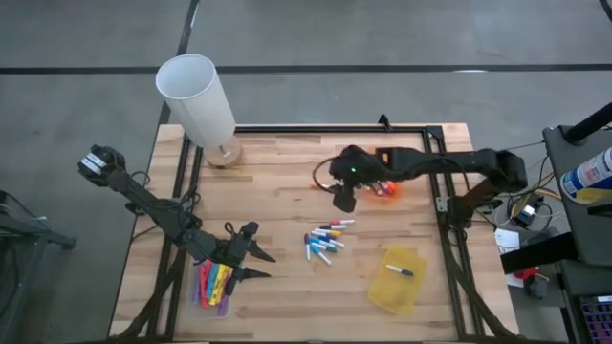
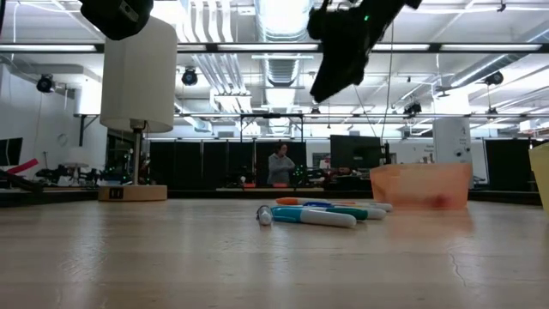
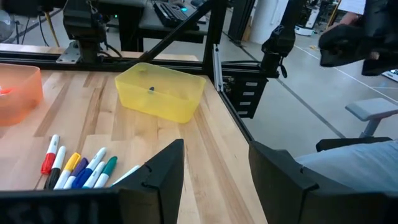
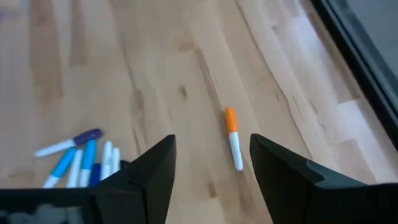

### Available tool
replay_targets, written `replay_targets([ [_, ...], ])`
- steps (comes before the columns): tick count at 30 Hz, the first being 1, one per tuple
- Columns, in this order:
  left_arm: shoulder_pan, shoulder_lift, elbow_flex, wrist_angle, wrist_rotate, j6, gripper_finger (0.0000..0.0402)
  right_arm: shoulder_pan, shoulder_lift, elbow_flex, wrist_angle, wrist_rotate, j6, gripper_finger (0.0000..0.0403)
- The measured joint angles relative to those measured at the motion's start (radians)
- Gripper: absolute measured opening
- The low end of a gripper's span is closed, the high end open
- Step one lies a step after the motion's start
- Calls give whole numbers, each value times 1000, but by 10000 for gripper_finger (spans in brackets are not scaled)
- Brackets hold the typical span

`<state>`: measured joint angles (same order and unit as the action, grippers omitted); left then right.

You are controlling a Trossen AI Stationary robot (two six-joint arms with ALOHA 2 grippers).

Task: Pick & Place Markers
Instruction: Put the orange highlighter pen into the yellow bin

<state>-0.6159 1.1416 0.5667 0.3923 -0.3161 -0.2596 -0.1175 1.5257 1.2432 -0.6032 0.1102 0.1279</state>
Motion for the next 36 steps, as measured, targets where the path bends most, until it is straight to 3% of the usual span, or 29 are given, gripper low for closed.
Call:
replay_targets([
  [20,0,0,0,-12,0,-4,174,-152,490,349,-223,-67,-237,215],
  [36,0,0,0,-19,0,-5,174,-205,607,365,-250,-105,-235,215],
])
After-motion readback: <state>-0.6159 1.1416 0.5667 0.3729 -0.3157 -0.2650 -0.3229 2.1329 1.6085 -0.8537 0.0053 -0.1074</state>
